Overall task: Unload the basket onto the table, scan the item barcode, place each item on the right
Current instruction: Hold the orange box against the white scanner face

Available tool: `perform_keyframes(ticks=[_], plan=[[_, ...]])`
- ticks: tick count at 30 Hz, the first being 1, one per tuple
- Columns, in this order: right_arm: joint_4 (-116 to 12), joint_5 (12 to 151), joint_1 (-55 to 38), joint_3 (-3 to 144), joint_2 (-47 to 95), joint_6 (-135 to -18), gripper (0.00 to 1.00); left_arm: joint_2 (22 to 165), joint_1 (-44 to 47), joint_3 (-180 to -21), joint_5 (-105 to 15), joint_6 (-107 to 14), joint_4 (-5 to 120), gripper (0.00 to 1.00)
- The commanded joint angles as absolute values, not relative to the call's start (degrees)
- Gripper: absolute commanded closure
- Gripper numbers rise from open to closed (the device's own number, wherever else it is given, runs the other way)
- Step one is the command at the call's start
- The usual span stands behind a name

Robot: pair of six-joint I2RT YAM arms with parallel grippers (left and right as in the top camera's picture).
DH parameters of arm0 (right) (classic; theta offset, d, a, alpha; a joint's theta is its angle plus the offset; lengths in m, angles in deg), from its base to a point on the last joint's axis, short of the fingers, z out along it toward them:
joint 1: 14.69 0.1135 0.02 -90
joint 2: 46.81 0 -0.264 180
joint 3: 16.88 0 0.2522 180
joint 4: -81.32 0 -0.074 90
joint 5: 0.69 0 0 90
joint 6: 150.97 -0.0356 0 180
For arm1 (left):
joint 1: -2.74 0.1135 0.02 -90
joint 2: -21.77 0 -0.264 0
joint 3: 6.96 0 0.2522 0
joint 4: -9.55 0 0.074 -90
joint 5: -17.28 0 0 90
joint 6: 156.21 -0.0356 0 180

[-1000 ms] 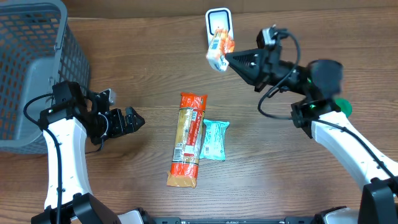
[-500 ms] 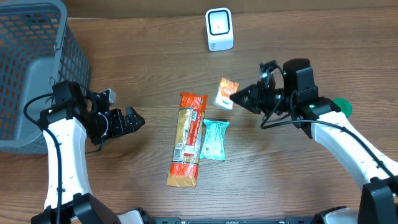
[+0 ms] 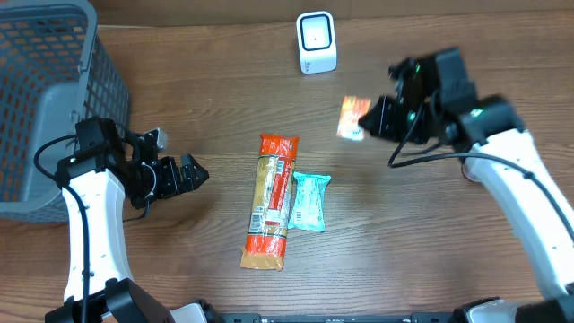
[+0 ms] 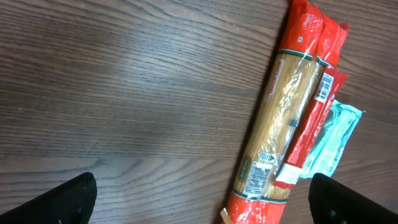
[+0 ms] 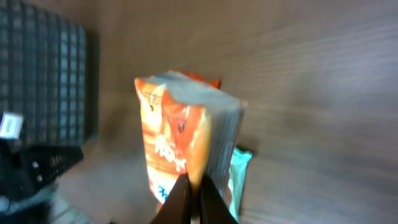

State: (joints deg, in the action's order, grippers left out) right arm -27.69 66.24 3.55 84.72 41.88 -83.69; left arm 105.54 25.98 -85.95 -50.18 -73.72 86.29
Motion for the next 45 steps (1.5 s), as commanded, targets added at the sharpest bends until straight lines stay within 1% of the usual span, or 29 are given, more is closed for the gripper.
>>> perform_keyframes(ticks=[1, 6, 10, 12, 15, 21, 24, 29, 33, 45], plan=[[-22.38, 74.85, 5.27, 95.01, 43.12, -79.47, 0.97, 105.78, 25.59, -85.95, -49.33, -74.60, 86.20, 0.01], [-14.00, 81.10, 8.14, 110.53, 48.46, -75.64, 0.96, 105.78, 25.59, -85.95, -49.35, -74.60, 86.20, 0.00], [-11.67, 88.36, 10.63, 119.36, 54.20, -75.25, 0.97, 105.78, 25.59, -85.95, -49.35, -74.60, 86.20, 0.01], [-11.75, 89.40, 11.37, 121.79, 57.29, -73.70, 0.97, 105.78, 25.59, -85.95, -49.33, -74.60, 86.20, 0.01], [-15.53, 91.50, 11.92, 122.20, 61.18, -72.50, 0.96, 105.78, 25.59, -85.95, -49.35, -74.60, 86.20, 0.00], [-24.80, 101.23, 13.03, 122.20, 68.94, -65.26, 0.96, 105.78, 25.59, -85.95, -49.35, -74.60, 86.22, 0.00], [-27.77, 104.75, 13.32, 122.20, 72.35, -64.93, 0.96, 105.78, 25.59, -85.95, -49.33, -74.60, 86.20, 0.00], [-33.57, 106.26, 13.38, 122.03, 76.65, -64.96, 0.96, 105.78, 25.59, -85.95, -49.35, -74.60, 86.20, 0.01], [-39.23, 113.21, 14.06, 121.96, 79.41, -64.87, 0.96, 105.78, 25.57, -85.95, -49.33, -74.60, 86.20, 0.00], [-55.12, 127.11, 16.75, 121.76, 89.72, -43.62, 0.96, 105.78, 25.59, -85.95, -49.33, -74.60, 86.20, 0.01]])
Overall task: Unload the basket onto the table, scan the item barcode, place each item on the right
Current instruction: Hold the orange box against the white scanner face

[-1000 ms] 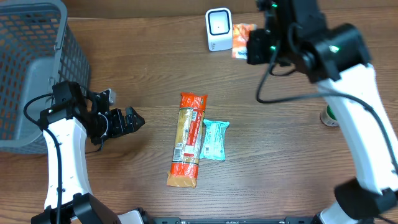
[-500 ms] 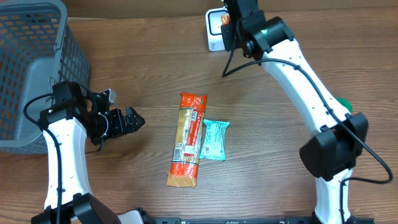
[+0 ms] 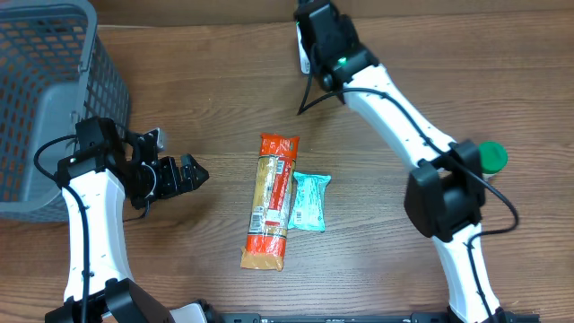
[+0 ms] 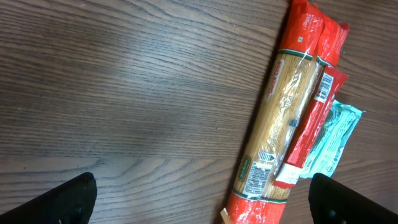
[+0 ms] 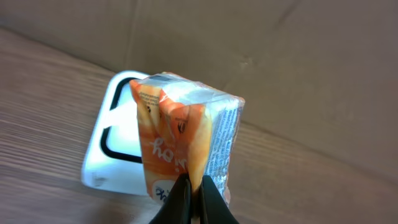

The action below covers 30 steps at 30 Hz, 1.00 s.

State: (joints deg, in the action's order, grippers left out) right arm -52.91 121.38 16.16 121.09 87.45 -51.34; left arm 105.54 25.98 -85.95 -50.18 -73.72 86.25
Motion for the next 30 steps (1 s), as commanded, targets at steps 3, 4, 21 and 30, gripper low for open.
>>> perform_keyframes(ticks=[3, 4, 21, 30], plan=[[-59.93, 127.81, 16.86, 121.76, 91.62, -37.33, 0.96, 105.78, 25.59, -85.95, -49.35, -74.60, 86.22, 0.00], [-61.89, 127.79, 16.86, 121.76, 92.15, -34.71, 0.96, 105.78, 25.59, -85.95, -49.35, -74.60, 86.20, 0.00], [-67.93, 121.45, 16.64, 121.72, 94.44, -18.92, 0.96, 105.78, 25.59, -85.95, -49.35, -74.60, 86.20, 0.00], [-67.82, 121.36, 16.57, 121.70, 94.44, -16.94, 0.96, 105.78, 25.59, -85.95, -49.35, -74.60, 86.20, 0.00]])
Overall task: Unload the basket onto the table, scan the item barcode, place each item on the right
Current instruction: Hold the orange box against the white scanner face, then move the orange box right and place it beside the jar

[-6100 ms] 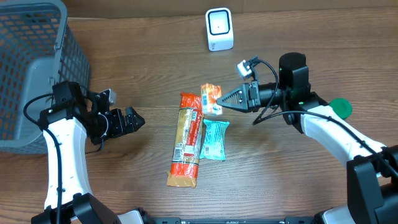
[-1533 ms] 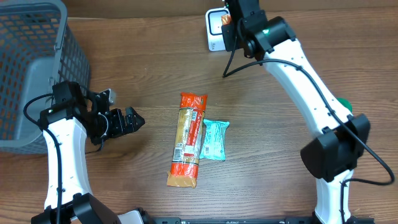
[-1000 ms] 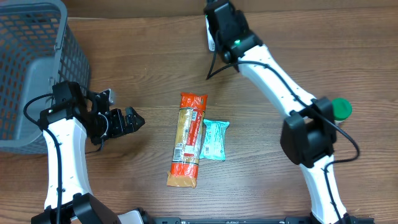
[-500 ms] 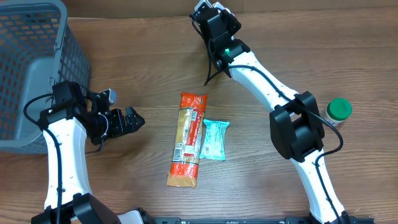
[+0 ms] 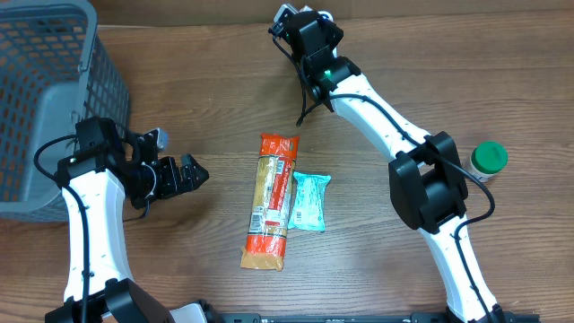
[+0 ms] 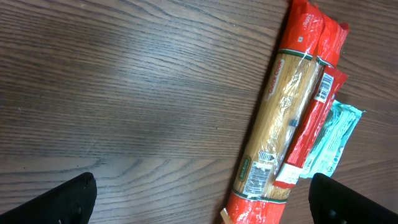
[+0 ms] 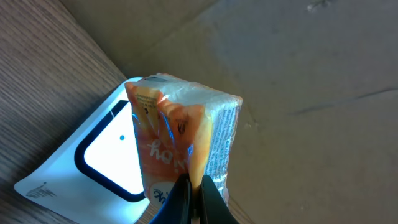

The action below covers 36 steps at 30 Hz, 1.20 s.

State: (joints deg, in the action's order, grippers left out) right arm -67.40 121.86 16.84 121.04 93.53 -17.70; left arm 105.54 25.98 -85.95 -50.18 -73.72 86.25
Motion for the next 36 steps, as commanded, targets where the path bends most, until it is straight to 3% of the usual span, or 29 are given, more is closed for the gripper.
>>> perform_keyframes(ticks=[1, 10, 17, 22, 27, 36], plan=[[-67.82, 121.38, 16.57, 121.70, 94.44, -16.94, 0.96, 105.78, 25.59, -85.95, -49.33, -74.60, 86.20, 0.00], [-78.24, 133.10, 16.59, 121.79, 94.03, -20.70, 0.96, 105.78, 25.59, -85.95, -49.35, -74.60, 86.20, 0.01], [-76.32, 135.70, 17.86, 121.79, 90.55, -28.83, 0.96, 105.78, 25.59, -85.95, -49.33, -74.60, 86.20, 0.00], [-63.05, 134.58, 18.45, 121.79, 83.62, -42.60, 0.96, 105.78, 25.59, -85.95, -49.33, -74.60, 86.20, 0.01], [-46.16, 124.86, 17.38, 121.79, 74.60, -56.10, 0.96, 105.78, 25.59, -85.95, -49.35, -74.60, 86.20, 0.00], [-12.04, 108.70, 8.07, 121.79, 65.59, -59.40, 0.96, 105.78, 25.59, -85.95, -49.35, -74.60, 86.20, 0.00]])
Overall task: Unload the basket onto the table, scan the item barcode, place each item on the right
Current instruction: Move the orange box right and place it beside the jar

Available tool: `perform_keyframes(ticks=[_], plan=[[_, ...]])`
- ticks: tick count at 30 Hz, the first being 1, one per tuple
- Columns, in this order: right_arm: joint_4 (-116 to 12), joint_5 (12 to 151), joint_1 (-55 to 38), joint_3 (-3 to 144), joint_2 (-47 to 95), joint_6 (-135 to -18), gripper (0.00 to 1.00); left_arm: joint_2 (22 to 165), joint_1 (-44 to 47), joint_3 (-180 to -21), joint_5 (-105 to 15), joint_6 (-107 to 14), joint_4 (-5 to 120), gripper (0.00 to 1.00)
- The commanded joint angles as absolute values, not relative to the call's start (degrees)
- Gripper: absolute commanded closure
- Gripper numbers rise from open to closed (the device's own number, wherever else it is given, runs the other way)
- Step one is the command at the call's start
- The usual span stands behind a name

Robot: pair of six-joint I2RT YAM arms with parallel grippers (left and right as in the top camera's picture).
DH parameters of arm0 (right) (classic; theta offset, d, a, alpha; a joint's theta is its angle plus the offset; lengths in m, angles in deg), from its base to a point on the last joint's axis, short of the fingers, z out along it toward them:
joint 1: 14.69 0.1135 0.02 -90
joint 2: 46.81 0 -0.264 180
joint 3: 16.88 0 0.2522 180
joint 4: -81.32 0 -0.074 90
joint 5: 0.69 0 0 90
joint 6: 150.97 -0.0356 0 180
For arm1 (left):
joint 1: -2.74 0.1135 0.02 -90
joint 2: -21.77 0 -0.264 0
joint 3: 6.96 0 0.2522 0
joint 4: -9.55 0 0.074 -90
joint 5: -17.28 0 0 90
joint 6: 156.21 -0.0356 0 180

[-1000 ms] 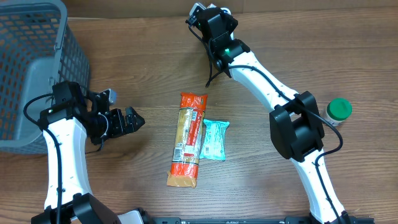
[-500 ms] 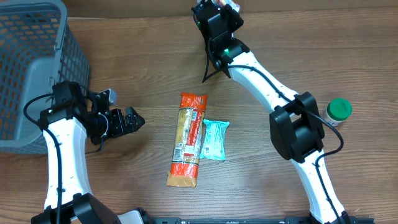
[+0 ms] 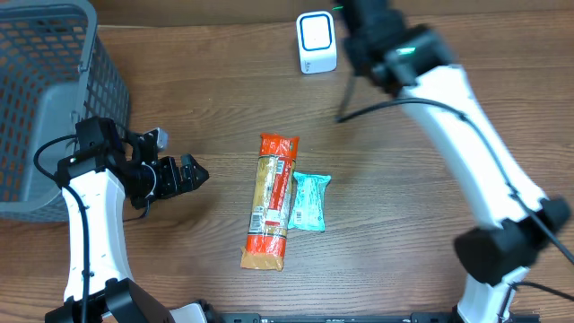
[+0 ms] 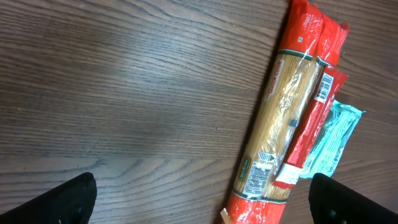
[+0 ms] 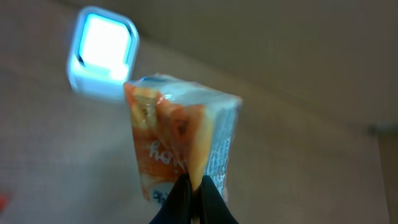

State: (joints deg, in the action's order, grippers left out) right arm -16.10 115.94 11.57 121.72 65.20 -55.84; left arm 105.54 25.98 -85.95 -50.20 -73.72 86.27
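An orange snack packet (image 5: 177,134) stands upright in the right wrist view, with my right gripper (image 5: 193,198) shut on its bottom seam. The white scanner (image 5: 102,53), its window glowing, lies beyond the packet at the upper left. From overhead the scanner (image 3: 316,42) stands at the table's back, and my right arm (image 3: 395,49) is just to its right, hiding the packet. My left gripper (image 3: 186,172) hangs open at the left with nothing held.
A red pasta pack (image 3: 272,202) and a teal packet (image 3: 309,202) lie side by side mid-table; both show in the left wrist view, the pasta pack (image 4: 283,118) and the teal packet (image 4: 333,146). A grey basket (image 3: 45,99) stands at the far left.
My right gripper, still shut on the orange packet, was close in front of the scanner's window and is now farther back, to the scanner's right. The left arm has not moved.
My right gripper first held the orange packet above the table at the right. Then it held the packet at the scanner, then closer against its window. Now the packet is away from the scanner again. The left arm, pasta and teal packet stayed put.
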Motion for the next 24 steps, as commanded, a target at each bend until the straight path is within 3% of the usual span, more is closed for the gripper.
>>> perform_keyframes(ticks=[1, 7, 16, 24], plan=[[-8.67, 106.76, 6.63, 121.70, 65.64, -60.69, 0.96, 105.78, 25.59, -85.95, -49.35, -74.60, 86.22, 0.01], [1.71, 97.49, -3.32, 117.24, 67.17, -61.66, 0.96, 105.78, 25.59, -85.95, -49.33, -74.60, 86.20, 0.00], [-6.31, 96.60, -14.25, 101.76, 67.34, -63.95, 0.96, 105.78, 25.59, -85.95, -49.35, -74.60, 86.20, 0.00], [-15.27, 96.49, -17.46, 90.86, 67.34, -65.72, 0.92, 105.78, 25.59, -85.95, -49.35, -74.60, 86.20, 0.00]])
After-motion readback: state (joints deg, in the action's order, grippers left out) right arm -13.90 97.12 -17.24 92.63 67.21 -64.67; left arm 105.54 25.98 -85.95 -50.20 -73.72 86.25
